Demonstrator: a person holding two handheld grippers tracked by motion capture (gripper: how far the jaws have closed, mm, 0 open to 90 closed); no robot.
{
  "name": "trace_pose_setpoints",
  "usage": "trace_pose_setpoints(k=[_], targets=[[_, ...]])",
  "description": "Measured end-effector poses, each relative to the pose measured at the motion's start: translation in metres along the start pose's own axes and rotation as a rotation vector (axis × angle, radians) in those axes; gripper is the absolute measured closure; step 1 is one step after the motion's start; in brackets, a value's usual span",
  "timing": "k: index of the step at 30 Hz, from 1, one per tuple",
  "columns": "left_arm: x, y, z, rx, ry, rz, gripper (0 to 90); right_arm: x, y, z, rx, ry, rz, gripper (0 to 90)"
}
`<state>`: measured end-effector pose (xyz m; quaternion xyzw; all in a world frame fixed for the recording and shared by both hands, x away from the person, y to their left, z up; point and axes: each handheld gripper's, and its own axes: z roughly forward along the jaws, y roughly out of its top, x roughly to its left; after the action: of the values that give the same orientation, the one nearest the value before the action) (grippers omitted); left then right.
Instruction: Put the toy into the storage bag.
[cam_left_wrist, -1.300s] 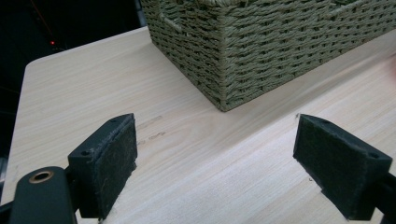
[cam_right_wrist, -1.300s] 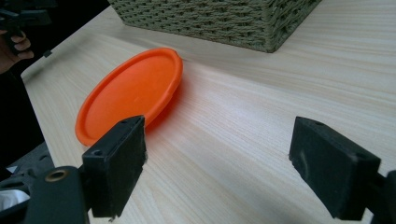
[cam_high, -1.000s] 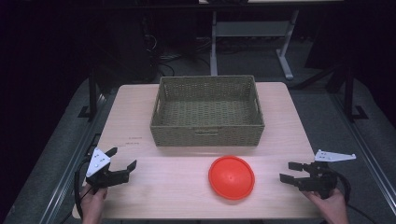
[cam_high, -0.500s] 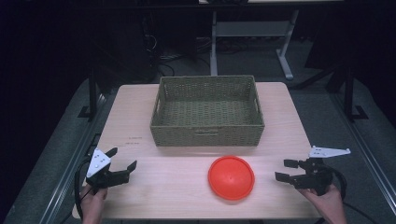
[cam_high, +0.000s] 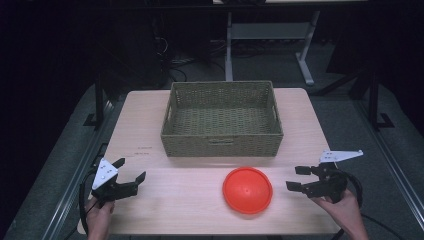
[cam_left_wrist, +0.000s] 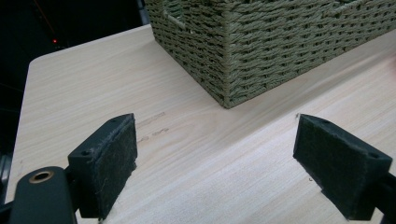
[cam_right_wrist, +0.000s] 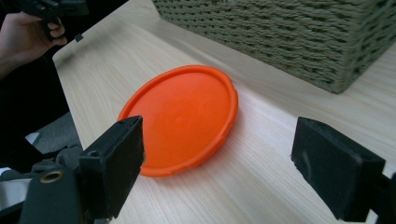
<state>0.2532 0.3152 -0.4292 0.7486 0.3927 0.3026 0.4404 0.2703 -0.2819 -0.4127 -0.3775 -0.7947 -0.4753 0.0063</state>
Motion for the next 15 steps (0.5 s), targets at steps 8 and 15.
trace_pose_setpoints(k=[8,15], targets=[[0.000,0.000,0.000,-0.002,0.001,0.000,13.0,0.007,0.015,0.010,0.031,0.021,-0.026,16.1],[0.002,0.000,-0.001,-0.008,0.011,-0.001,13.0,0.008,0.023,0.025,0.103,0.045,-0.031,16.1]])
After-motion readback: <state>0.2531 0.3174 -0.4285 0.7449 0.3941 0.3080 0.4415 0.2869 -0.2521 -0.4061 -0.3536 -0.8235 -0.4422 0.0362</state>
